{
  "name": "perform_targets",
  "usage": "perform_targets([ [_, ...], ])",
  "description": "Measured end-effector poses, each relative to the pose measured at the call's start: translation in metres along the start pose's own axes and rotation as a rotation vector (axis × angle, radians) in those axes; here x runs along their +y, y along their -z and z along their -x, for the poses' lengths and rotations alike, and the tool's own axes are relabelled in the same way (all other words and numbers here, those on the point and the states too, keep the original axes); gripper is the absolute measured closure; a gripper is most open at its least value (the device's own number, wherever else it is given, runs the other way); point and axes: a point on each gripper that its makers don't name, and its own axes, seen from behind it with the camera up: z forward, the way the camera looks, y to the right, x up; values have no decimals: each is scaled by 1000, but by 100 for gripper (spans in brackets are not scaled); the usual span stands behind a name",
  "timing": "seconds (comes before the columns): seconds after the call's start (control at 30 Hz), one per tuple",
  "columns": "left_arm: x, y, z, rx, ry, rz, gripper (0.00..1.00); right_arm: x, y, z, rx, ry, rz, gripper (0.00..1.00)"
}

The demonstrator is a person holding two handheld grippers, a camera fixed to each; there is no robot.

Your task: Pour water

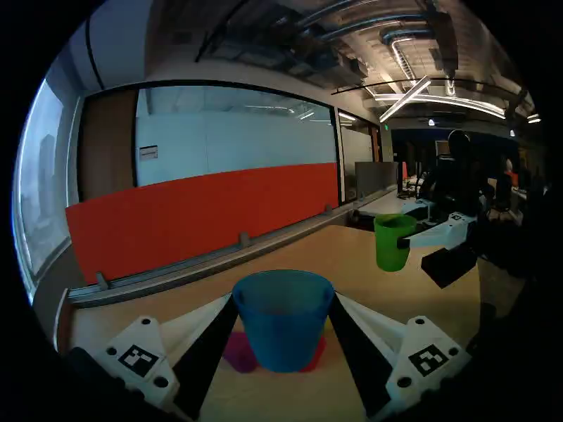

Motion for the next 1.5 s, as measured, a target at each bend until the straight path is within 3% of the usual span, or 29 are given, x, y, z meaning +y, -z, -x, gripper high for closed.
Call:
perform_targets([
  [0.6, 8, -15, 54, -175, -57, 43, 12, 8, 5, 37, -118, -18, -25, 10],
  [0.8, 13, -16, 79, -248, -80, 62, 12, 12, 5, 56, -174, 4, -30, 10],
  [1.5, 13, -22, 140, -440, -134, 120, 12, 15, 0, 109, -342, 11, -69, 9],
])
